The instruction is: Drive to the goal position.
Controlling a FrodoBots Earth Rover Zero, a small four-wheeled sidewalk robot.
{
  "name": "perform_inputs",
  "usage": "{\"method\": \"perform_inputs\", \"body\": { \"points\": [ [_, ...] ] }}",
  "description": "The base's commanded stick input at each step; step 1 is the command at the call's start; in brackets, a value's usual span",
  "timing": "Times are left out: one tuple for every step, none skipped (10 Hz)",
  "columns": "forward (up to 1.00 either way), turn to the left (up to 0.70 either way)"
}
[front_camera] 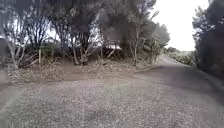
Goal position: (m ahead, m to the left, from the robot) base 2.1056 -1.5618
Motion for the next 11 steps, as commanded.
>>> {"method": "perform_inputs", "body": {
  "points": [
    [0.0, 0.04],
    [0.0, 0.04],
    [0.0, 0.04],
    [0.0, 0.05],
    [0.0, 0.05],
    [0.0, 0.04],
    [0.0, 0.04],
    [0.0, 0.04],
    [0.0, 0.04],
    [0.0, 0.05],
    [0.0, 0.05]
  ]
}}
